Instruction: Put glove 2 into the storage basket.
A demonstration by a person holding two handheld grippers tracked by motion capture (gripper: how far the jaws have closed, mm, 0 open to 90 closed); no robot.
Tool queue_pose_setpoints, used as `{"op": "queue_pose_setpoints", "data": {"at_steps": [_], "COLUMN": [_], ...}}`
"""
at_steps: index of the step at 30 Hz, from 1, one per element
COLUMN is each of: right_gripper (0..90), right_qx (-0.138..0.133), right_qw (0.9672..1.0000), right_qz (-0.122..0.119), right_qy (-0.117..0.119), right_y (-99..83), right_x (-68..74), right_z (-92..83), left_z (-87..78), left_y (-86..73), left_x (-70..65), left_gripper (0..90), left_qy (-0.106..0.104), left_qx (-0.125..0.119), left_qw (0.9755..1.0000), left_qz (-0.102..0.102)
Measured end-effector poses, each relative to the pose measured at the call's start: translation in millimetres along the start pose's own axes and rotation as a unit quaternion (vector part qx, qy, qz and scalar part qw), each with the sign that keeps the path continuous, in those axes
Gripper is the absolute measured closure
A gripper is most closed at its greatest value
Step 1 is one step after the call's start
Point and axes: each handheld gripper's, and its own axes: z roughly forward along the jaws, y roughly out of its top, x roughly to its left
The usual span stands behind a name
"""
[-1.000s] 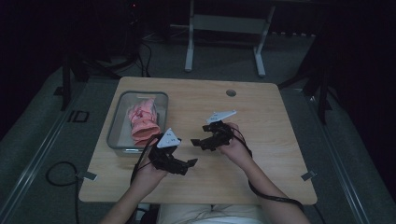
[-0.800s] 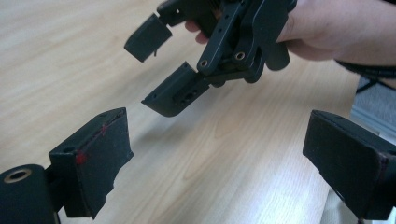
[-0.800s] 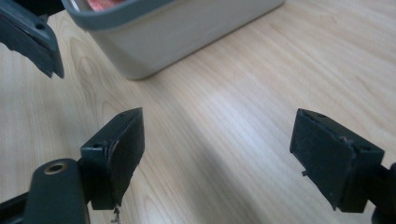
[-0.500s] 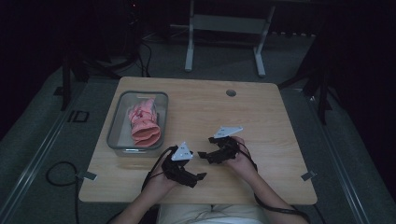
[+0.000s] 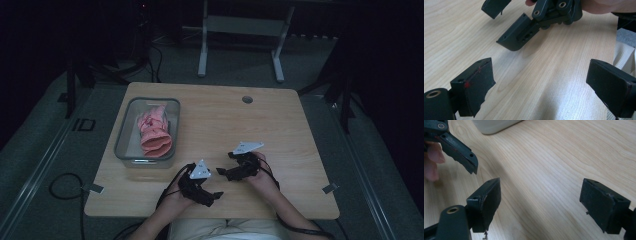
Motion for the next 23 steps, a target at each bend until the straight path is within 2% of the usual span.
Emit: {"op": "queue_pose_setpoints", "data": {"at_steps": [12,18,23], "right_gripper": [16.1,16.1,16.0], "right_qx": [0.004,0.003,0.003], "right_qw": [0.9999,0.9999,0.9999], "right_qz": [0.009,0.01,0.008], "right_qy": [0.003,-0.004,-0.009], "right_y": [-11.7,-17.2,-19.6], "right_x": [-2.0,-1.6,-1.2], "right_z": [-0.4,0.0,1.2], "left_z": [4.0,2.5,3.1], "left_y": [-6.8,-7.4,-9.0], "left_x": [3.7,5.9,5.1], "left_gripper": [7.2,7.2,7.2], "left_qy": [0.007,0.011,0.013], "left_qx": [0.0,-0.006,-0.002], "left_qw": [0.9999,0.9998,0.9998], "left_qz": [-0.012,-0.017,-0.012]}}
